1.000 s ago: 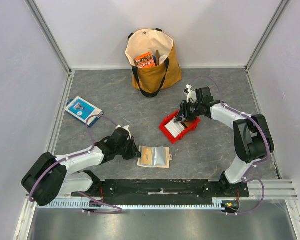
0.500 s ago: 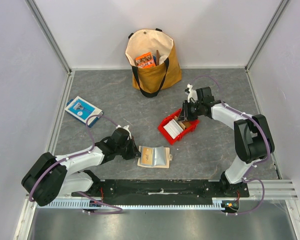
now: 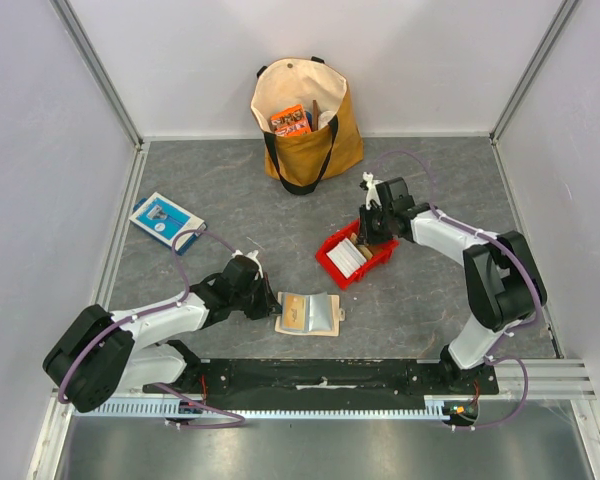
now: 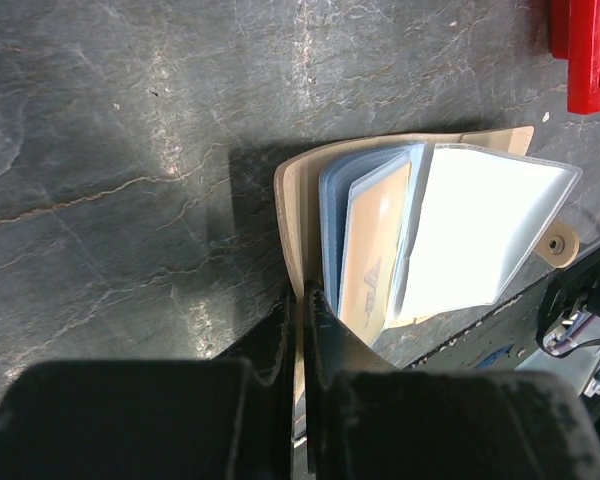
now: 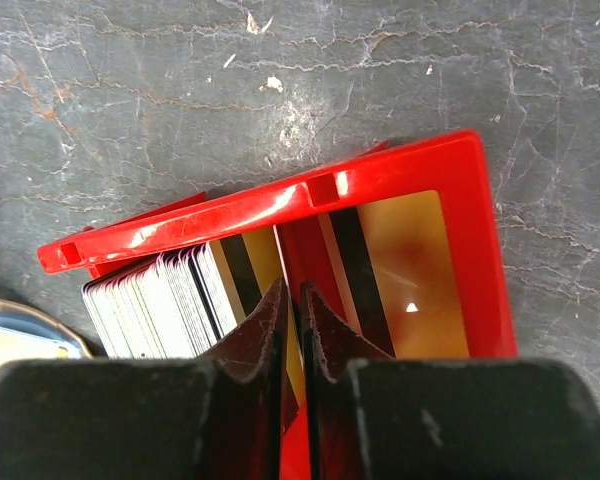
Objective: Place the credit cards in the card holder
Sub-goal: Pick up the credit card from the storage box.
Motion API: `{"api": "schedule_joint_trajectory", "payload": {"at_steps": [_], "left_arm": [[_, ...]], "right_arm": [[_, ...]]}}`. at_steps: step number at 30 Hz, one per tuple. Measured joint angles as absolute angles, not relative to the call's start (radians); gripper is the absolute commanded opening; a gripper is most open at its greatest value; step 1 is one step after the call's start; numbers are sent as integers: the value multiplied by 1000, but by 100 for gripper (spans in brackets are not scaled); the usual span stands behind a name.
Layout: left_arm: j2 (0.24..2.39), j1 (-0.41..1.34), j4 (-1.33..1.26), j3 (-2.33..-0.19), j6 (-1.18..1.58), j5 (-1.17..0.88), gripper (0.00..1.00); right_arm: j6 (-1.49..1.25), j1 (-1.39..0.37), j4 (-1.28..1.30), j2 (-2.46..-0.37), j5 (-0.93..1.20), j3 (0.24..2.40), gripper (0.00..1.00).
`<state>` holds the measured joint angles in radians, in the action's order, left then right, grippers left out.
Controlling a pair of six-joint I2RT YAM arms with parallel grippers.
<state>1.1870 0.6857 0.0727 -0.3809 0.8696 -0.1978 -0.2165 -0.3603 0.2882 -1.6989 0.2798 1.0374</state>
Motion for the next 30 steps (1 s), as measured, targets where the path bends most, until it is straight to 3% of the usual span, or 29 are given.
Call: {"api": "schedule_joint_trajectory", "payload": {"at_steps": [7, 12, 23, 30], "left_arm": [[1187, 686, 72, -381, 870, -208, 2], [1186, 686, 72, -381, 870, -212, 2], [1148, 686, 73, -381, 870, -212, 2], [1134, 686, 74, -381, 870, -212, 2]], "right_arm": [[-182, -427, 321, -1694, 163, 1038, 20], [-159, -454, 350, -1694, 106, 1046, 0], [-159, -474, 408, -1542, -46, 1086, 0], [-293, -575, 445, -1391, -269, 1141, 0]]}}
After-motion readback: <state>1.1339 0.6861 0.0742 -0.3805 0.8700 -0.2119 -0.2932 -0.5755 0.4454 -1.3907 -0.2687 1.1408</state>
